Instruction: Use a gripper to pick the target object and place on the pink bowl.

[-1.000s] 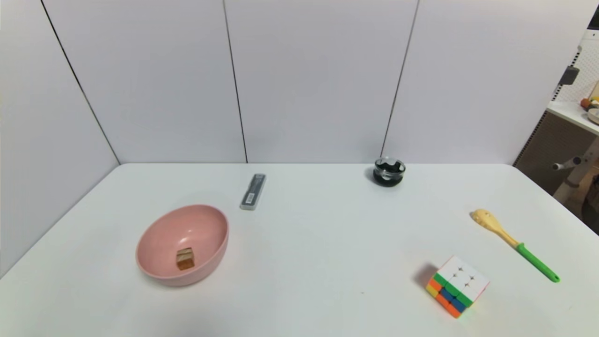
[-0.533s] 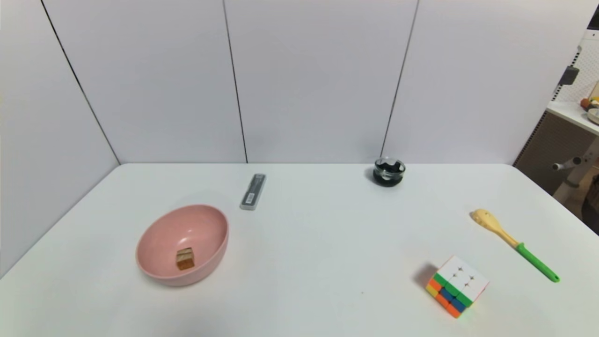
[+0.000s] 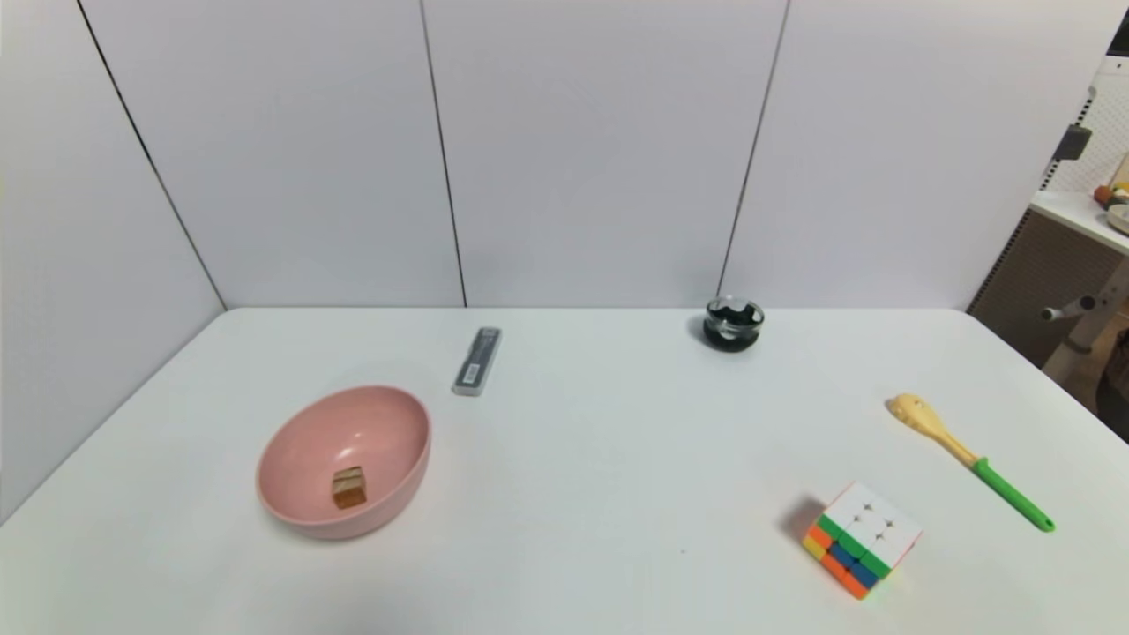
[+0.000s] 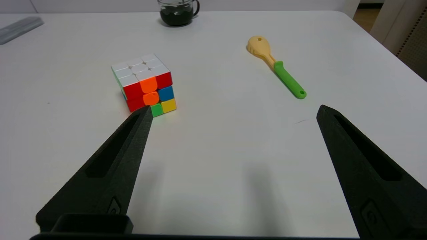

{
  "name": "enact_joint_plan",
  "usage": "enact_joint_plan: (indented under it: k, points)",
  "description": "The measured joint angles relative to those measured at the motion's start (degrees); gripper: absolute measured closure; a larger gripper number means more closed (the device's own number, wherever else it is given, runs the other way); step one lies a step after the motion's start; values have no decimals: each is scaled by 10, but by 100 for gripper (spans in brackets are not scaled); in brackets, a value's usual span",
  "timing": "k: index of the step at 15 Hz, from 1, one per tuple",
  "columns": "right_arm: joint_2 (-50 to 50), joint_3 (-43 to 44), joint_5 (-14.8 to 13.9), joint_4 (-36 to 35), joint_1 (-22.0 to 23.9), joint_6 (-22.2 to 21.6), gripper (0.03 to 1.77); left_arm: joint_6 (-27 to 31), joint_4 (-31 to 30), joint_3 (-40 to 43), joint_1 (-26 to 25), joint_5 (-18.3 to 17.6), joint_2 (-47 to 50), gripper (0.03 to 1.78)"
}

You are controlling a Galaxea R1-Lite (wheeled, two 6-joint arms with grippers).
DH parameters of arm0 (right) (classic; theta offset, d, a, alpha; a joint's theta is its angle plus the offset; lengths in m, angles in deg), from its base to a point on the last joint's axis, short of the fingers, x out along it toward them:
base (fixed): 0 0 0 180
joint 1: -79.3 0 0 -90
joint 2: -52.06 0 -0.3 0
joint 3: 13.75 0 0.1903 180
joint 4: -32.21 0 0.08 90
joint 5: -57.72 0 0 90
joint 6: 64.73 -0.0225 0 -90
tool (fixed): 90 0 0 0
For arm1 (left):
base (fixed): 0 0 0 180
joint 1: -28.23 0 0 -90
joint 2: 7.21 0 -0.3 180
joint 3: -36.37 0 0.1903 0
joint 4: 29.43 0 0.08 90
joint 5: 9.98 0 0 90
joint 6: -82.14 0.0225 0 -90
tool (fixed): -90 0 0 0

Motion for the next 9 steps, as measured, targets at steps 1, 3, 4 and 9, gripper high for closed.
enact_joint_plan:
  k: [1,3,4,9]
  points:
    - [0,0,0,0,0,0,10,0,0,0,0,0,0,12]
    - [0,0,-4,0,0,-2,10,0,0,0,0,0,0,12]
    - [0,0,-13,0,0,-10,10,-1,0,0,0,0,0,12]
    - [0,0,-28,-6,0,-59,10,-1,0,0,0,0,0,12]
